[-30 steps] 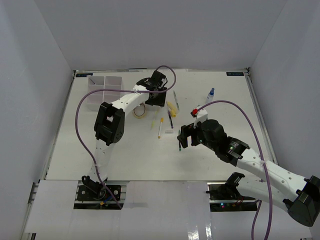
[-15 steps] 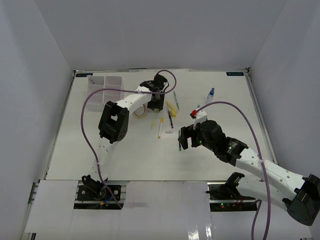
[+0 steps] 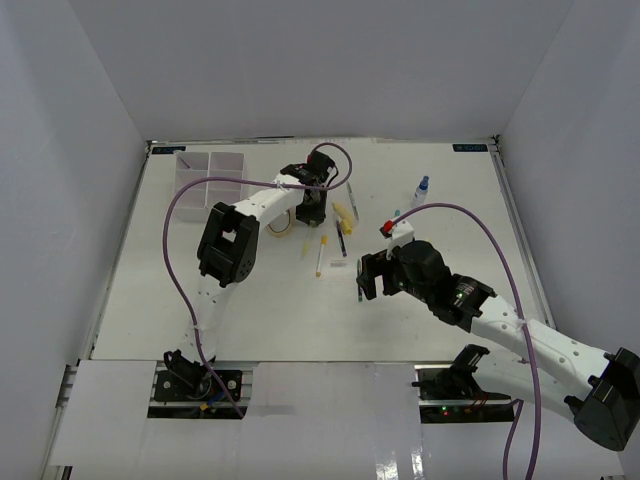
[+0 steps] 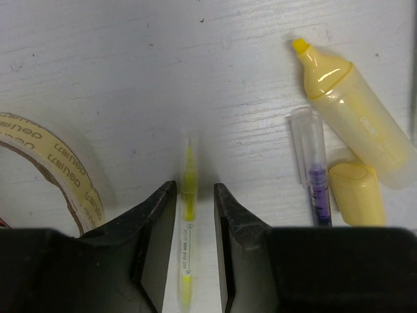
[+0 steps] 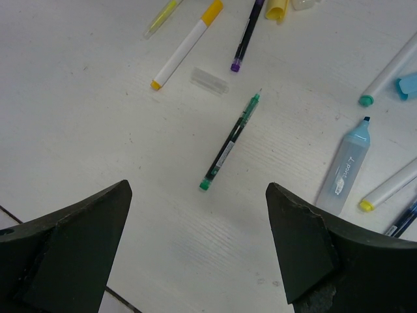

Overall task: Sort the stationery into containers
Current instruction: Pick up the pen from the center of the board, then place the pen in the storage box.

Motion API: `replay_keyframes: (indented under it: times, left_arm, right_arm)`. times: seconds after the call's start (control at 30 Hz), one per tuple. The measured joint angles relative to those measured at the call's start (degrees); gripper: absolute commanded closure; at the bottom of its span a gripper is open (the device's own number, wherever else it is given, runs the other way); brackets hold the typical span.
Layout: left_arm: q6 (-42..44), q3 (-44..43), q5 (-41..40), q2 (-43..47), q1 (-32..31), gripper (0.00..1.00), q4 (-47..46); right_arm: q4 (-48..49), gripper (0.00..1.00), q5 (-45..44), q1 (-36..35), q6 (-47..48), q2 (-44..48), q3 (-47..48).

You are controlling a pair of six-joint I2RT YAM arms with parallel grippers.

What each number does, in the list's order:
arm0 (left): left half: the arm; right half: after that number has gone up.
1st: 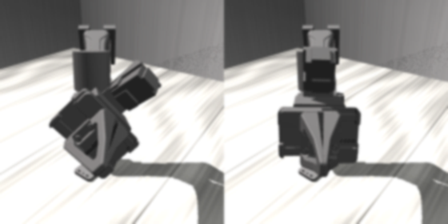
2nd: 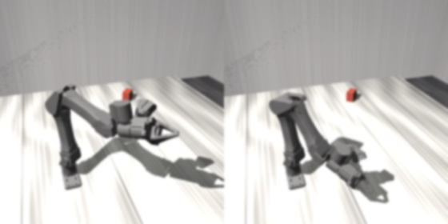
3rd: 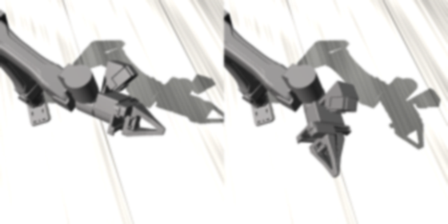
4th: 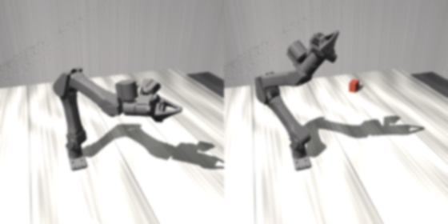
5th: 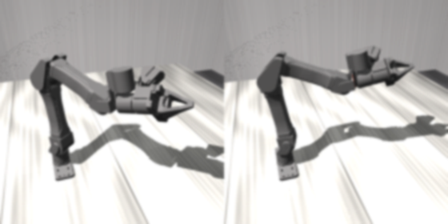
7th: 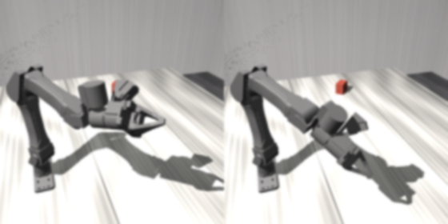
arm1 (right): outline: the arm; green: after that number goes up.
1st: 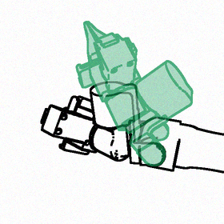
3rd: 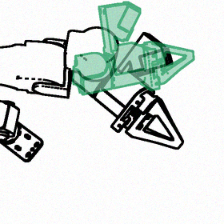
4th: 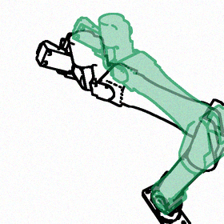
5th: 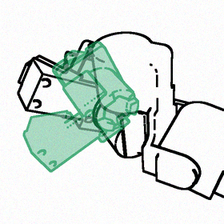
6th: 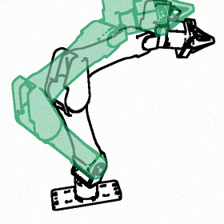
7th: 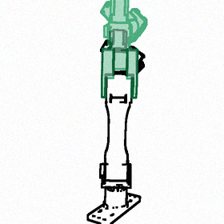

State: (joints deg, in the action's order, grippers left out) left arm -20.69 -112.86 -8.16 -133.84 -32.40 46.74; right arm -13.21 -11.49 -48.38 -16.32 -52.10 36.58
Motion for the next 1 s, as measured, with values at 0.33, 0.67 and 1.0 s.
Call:
replay_keyframes:
  times: [0.33,0.67,1.0]
  left_arm:
    - [-0.20,0.26,-0.76,0.02,-0.26,0.88,-0.26]
    - [0.28,4.22,-3.28,4.44,-0.39,0.95,-0.55]
    - [-0.24,16.02,-9.88,32.44,7.15,0.95,-15.47]
  right_arm:
    - [-0.02,0.10,-0.02,0.00,-0.02,0.00,-0.07]
    - [-0.04,0.10,-0.02,0.00,-0.02,0.26,-0.07]
    - [-0.02,0.10,-0.20,0.00,0.28,0.35,-0.07]
